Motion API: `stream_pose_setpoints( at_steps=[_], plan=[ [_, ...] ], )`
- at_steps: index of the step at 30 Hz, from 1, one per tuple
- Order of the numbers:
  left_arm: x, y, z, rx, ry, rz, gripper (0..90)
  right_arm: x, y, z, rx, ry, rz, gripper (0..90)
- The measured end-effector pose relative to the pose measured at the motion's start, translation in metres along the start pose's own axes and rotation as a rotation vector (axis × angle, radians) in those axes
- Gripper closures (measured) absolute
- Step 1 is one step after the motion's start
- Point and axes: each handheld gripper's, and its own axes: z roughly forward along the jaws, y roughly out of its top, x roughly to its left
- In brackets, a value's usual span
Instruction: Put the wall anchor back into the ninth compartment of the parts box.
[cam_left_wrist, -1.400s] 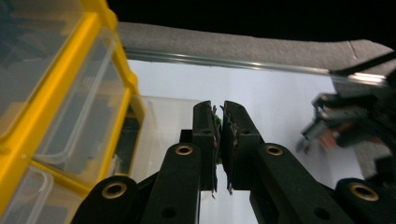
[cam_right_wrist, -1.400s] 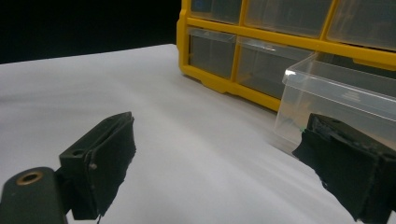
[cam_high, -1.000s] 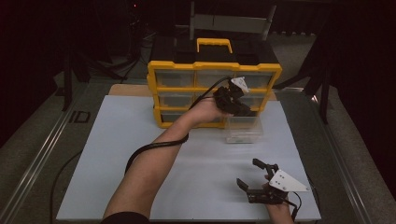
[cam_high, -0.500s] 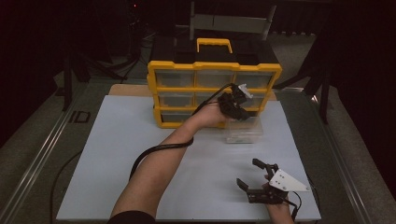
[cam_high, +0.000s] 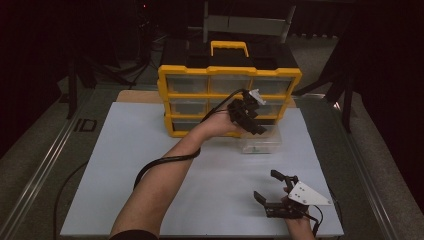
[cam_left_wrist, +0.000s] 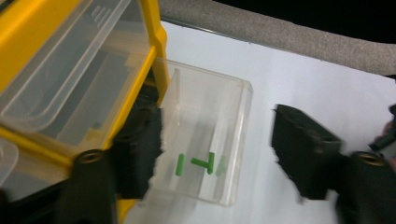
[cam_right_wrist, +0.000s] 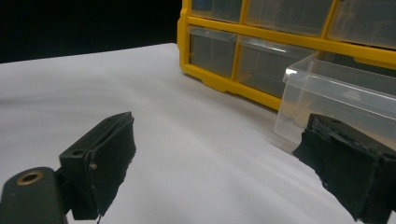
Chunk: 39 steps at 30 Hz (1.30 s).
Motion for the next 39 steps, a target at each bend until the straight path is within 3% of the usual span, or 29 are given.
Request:
stream_pose_setpoints(
  at_steps=[5,12,18,20,22,23,32,39],
  plan=[
    [-0.005,-0.009,-0.013,-0.019,-0.075,0.006,7.3,0.000,0.000,0.000,0.001,-0.001,0.001,9.8],
    [-0.007,-0.030,-0.030,-0.032,-0.099,-0.007,5.1,0.001,0.000,0.001,0.007,-0.002,-0.002,9.7],
    [-0.007,-0.052,-0.046,-0.063,-0.082,-0.024,2.0,0.000,-0.001,0.001,0.010,-0.003,-0.001,9.7],
    [-0.008,-0.060,-0.051,-0.071,-0.061,-0.013,2.0,0.001,-0.001,0.001,0.010,-0.003,-0.001,9.8],
    [-0.008,-0.060,-0.051,-0.071,-0.061,-0.013,2.0,0.001,-0.001,0.001,0.011,-0.003,-0.001,9.8],
    [-0.009,-0.070,-0.063,-0.093,-0.056,-0.012,2.0,0.001,-0.001,0.001,0.011,-0.003,-0.002,9.8],
    [-0.016,-0.095,-0.092,-0.133,-0.028,-0.017,1.8,0.001,-0.001,0.001,0.010,-0.003,-0.002,9.8],
    [-0.021,-0.121,-0.109,-0.125,0.007,-0.033,1.1,0.001,-0.001,0.001,0.010,-0.003,0.001,9.8]
  ],
)
